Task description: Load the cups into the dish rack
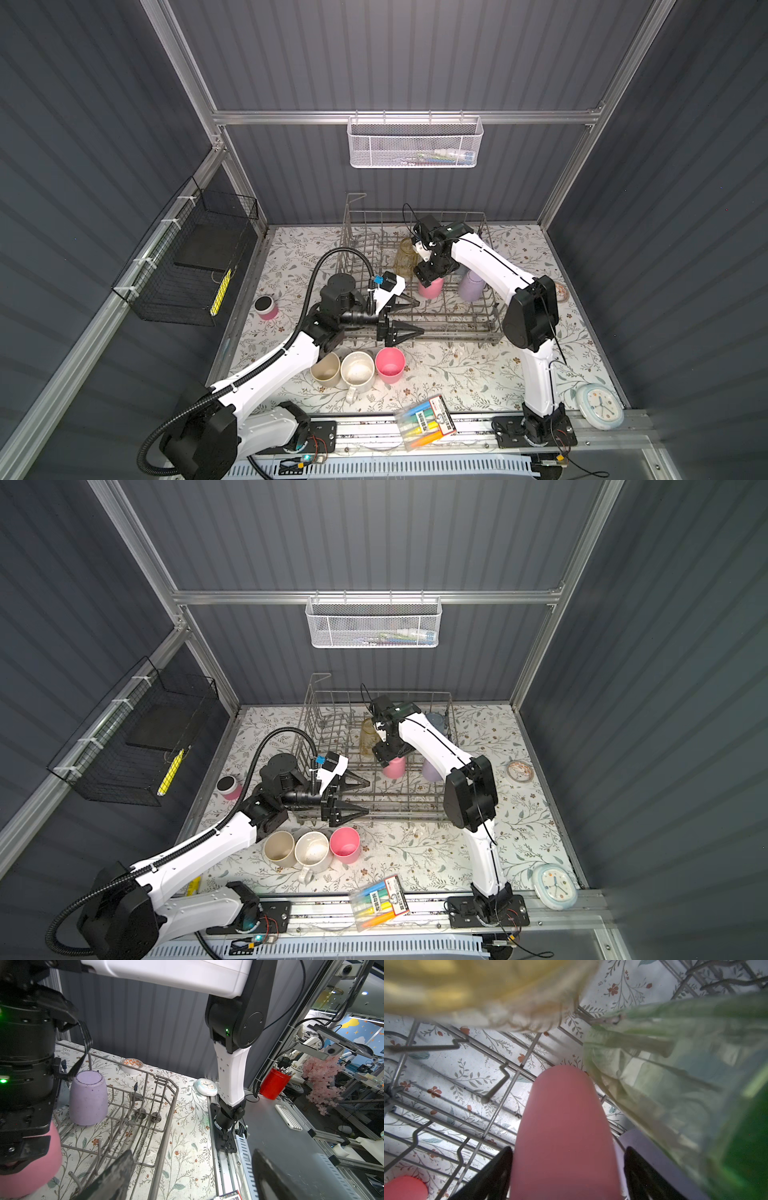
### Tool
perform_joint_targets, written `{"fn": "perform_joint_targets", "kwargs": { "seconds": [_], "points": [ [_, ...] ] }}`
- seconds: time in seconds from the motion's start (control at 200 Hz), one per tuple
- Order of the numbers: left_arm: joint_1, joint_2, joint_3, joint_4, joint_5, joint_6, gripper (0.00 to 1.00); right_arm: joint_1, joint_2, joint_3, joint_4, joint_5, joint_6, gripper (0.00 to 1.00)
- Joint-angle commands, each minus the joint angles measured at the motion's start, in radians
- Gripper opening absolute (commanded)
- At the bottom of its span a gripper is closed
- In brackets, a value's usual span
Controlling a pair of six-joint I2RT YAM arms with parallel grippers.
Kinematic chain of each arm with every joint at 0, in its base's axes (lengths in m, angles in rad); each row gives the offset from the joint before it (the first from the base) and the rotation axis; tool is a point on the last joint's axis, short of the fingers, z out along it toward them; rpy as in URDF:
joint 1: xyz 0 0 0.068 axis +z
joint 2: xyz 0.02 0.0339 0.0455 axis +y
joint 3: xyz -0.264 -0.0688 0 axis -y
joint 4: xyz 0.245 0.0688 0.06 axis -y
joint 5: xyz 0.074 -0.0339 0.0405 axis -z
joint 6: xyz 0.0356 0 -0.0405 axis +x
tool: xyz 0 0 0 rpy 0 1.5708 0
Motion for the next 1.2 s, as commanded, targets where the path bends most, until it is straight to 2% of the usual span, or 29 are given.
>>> {"fn": "perform_joint_targets", "kwargs": {
  "seconds": [0.0,0.355,0.665,0.941,1.196],
  "points": [
    [-0.001,-0.018,-0.002,-0.016,0.009,0.023,0.88,0.007,0.020,0.014,-0.011,0.017,0.005,0.85],
    [0.000,-0.030,-0.008,-0.019,0.006,0.021,0.88,0.009,-0.030,-0.006,0.008,0.005,0.025,0.86],
    [-0.001,-0.037,-0.008,-0.021,0.000,0.019,0.88,0.008,-0.138,-0.048,0.021,-0.033,0.051,0.86],
    [-0.001,-0.048,0.000,-0.050,-0.021,0.026,0.88,0.008,-0.289,-0.134,0.075,-0.090,0.078,0.86],
    [-0.001,-0.096,0.003,-0.128,-0.086,0.034,0.87,0.007,-0.510,-0.290,0.164,-0.139,0.103,0.86]
  ]
}}
